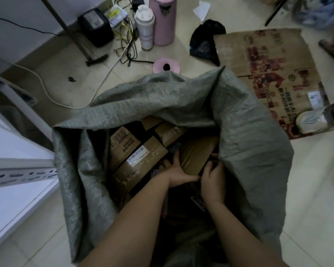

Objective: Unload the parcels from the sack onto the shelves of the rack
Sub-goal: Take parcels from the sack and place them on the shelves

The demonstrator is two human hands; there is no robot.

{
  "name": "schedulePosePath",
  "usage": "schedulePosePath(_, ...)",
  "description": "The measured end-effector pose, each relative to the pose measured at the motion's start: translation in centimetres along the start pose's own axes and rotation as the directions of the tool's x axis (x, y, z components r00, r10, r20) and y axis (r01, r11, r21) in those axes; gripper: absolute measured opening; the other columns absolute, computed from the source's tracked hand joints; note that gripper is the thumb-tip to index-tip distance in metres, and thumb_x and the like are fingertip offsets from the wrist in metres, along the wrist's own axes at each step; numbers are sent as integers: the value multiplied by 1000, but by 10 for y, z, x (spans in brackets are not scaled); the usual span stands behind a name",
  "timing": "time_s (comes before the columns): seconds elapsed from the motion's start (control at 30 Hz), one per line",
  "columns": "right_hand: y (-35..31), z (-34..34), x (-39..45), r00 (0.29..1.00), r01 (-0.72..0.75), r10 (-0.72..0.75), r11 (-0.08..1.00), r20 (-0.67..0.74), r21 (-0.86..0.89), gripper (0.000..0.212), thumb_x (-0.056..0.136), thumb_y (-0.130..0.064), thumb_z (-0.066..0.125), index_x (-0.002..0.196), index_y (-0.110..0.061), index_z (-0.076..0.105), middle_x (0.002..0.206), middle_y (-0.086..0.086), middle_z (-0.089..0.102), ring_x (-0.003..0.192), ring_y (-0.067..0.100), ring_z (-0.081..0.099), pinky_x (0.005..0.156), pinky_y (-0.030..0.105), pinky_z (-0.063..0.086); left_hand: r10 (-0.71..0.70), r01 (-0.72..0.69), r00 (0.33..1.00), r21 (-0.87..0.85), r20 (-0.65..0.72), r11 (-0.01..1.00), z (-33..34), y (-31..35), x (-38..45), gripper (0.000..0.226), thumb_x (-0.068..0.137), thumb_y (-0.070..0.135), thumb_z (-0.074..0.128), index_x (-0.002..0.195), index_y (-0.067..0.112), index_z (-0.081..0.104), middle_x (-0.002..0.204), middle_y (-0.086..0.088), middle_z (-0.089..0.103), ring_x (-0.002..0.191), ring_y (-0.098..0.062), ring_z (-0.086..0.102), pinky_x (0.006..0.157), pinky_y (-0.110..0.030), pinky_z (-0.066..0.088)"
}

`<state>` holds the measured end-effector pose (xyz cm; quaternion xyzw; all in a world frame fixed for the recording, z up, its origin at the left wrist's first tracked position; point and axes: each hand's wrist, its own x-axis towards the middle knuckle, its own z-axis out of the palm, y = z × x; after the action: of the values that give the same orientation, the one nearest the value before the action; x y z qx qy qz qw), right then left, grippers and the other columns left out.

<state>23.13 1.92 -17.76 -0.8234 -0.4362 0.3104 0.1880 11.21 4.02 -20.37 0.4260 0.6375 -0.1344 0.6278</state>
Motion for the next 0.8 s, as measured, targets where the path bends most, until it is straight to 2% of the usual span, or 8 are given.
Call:
schedulePosePath(0.13, -13, -15, -8, 998, -17, 18, 1000, 58, -25, 30, 102, -13, 40, 120, 5, 55, 119, 22, 60, 110, 33, 58, 79, 28, 39, -21, 22, 999, 36, -25, 999, -4, -5, -26, 120, 65, 80, 59, 149, 37, -13, 158, -12, 3, 143, -38, 10, 116, -49, 16)
schedulePosePath(0.33, -38, -29, -39, 973, -155, 152, 988, 176, 7, 44, 100, -16, 44, 143, -11, 40, 142, 14, 46, 128, 28, 46, 100, 34, 38, -155, 149, 988, -259, -2, 954, -19, -37, -103, 124, 53, 79, 69, 149, 41, 1, 156, -11, 9, 141, -37, 17, 113, -52, 25)
schedulePosePath(0.43, -53, -40, -61, 923, -269, 280, 960, 264, -79, 49, 98, -21, 45, 145, -11, 36, 147, 15, 36, 131, 32, 40, 106, 41, 33, -172, 169, 985, -390, 29, 905, -25, -50, -152, 131, 43, 81, 70, 150, 40, 6, 153, -13, 19, 137, -34, 28, 112, -47, 30)
schedulePosePath(0.53, -71, -55, -86, 907, -298, 333, 940, 258, -166, 55, 96, -31, 48, 147, -15, 32, 151, 10, 31, 135, 30, 36, 109, 44, 29, -151, 149, 987, -568, 44, 809, -28, -65, -195, 140, 32, 82, 73, 150, 37, 11, 148, -7, 34, 126, -27, 44, 106, -37, 38)
schedulePosePath(0.6, -80, -65, -99, 909, -308, 337, 940, 247, -149, 60, 95, -36, 51, 147, -18, 29, 153, 9, 30, 137, 30, 33, 110, 47, 26, -139, 133, 989, -692, 48, 710, -31, -71, -223, 121, 54, 72, 74, 151, 31, 16, 143, -5, 42, 111, -20, 52, 90, -32, 47)
schedulePosePath(0.67, -85, -73, -110, 899, -333, 338, 941, 278, -66, 65, 92, -38, 56, 147, -18, 28, 151, 9, 32, 135, 31, 36, 110, 48, 29, -149, 129, 988, -770, 44, 625, -30, -78, -244, 86, 78, 56, 65, 148, 28, 24, 130, -4, 50, 92, -11, 55, 66, -24, 44)
schedulePosePath(0.73, -87, -78, -118, 857, -412, 357, 908, 372, 79, 70, 89, -38, 62, 147, -16, 29, 147, 11, 39, 129, 31, 44, 108, 50, 36, -146, 118, 988, -822, 43, 558, -29, -85, -263, 78, 78, 52, 64, 145, 31, 31, 123, 0, 55, 91, -10, 57, 62, -23, 43)
schedulePosePath(0.8, -90, -85, -125, 774, -533, 393, 828, 497, 176, 73, 88, -40, 65, 147, -17, 28, 139, 12, 47, 119, 31, 52, 101, 48, 44, -132, 79, 991, -840, 9, 537, -28, -93, -274, 90, 65, 58, 70, 144, 33, 33, 126, 0, 56, 101, -12, 58, 66, -25, 45)
